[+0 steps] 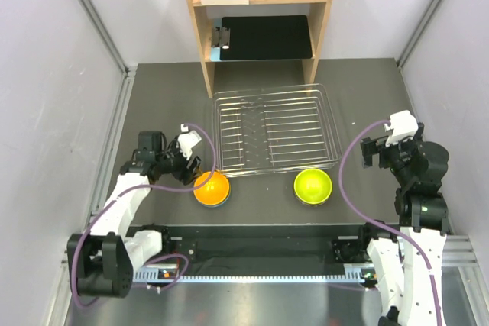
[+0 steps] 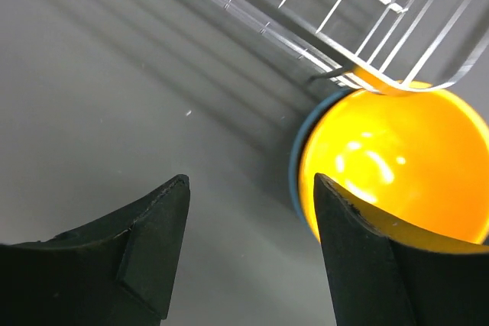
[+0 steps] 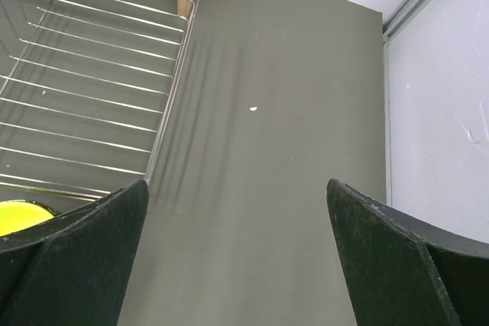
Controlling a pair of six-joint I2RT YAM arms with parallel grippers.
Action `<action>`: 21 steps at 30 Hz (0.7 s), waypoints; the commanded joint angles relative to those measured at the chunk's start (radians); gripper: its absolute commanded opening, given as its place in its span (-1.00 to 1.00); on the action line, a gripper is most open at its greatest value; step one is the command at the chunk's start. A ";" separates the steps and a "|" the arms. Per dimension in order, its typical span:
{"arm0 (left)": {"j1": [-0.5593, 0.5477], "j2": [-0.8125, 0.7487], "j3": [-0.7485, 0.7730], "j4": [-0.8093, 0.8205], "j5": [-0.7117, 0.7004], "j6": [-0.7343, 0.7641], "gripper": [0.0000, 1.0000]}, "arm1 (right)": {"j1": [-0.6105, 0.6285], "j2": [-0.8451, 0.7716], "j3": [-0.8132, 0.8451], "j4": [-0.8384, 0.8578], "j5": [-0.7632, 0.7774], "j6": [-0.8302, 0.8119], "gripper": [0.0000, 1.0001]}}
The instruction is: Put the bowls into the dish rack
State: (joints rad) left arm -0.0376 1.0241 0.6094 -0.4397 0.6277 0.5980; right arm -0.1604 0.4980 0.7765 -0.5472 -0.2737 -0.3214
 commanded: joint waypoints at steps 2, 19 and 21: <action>-0.018 0.054 -0.010 0.062 -0.065 0.008 0.40 | -0.007 -0.010 0.001 0.020 -0.012 -0.007 0.99; -0.030 0.070 0.044 -0.123 -0.028 0.111 -0.03 | -0.005 -0.015 -0.006 0.026 -0.007 -0.008 0.99; -0.036 0.083 0.046 -0.140 -0.026 0.123 -0.06 | -0.007 -0.018 -0.008 0.027 -0.004 -0.008 0.99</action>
State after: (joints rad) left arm -0.0624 1.0782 0.6212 -0.5129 0.5865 0.6636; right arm -0.1600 0.4969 0.7723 -0.5476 -0.2745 -0.3218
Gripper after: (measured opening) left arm 0.481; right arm 0.996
